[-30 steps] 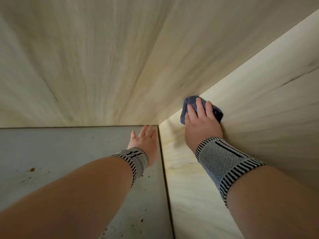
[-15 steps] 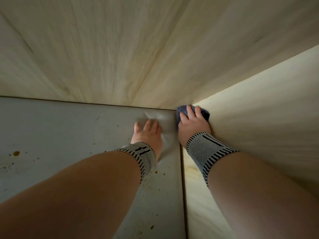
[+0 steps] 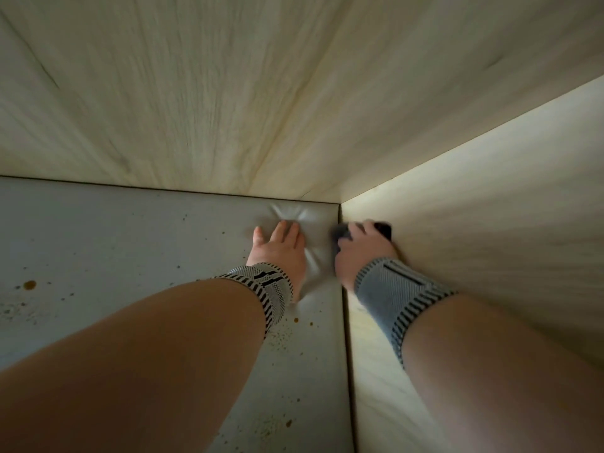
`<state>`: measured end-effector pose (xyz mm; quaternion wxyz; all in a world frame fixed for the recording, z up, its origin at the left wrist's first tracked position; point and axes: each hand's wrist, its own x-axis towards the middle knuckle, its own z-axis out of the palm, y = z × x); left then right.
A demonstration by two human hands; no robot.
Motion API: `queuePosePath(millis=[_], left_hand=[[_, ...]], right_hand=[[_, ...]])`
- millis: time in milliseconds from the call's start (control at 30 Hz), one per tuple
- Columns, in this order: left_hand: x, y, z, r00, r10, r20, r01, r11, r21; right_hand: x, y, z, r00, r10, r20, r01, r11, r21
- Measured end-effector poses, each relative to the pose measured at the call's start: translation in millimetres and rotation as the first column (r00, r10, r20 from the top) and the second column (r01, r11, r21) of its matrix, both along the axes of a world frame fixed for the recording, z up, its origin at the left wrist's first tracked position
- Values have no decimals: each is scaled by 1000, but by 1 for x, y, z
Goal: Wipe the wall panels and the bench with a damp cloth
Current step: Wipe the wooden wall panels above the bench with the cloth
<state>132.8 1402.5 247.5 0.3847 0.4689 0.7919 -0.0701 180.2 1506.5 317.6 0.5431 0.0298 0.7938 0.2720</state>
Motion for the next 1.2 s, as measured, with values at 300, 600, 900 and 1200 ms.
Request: queuePosePath(millis=[300, 600, 900, 1200], left_hand=[[0, 1, -1, 1000, 0, -8, 0, 1000, -8], [0, 1, -2, 1000, -3, 0, 3, 1000, -7], [2, 0, 2, 1000, 11, -5, -11, 1000, 9], [26, -27, 23, 995, -63, -83, 75, 987, 146]], right_hand=[[23, -14, -14, 999, -17, 30, 17, 999, 31], [-9, 16, -9, 988, 67, -136, -58, 996, 71], [60, -24, -15, 999, -45, 11, 45, 998, 43], [118, -50, 33, 899, -77, 431, 153, 978, -144]])
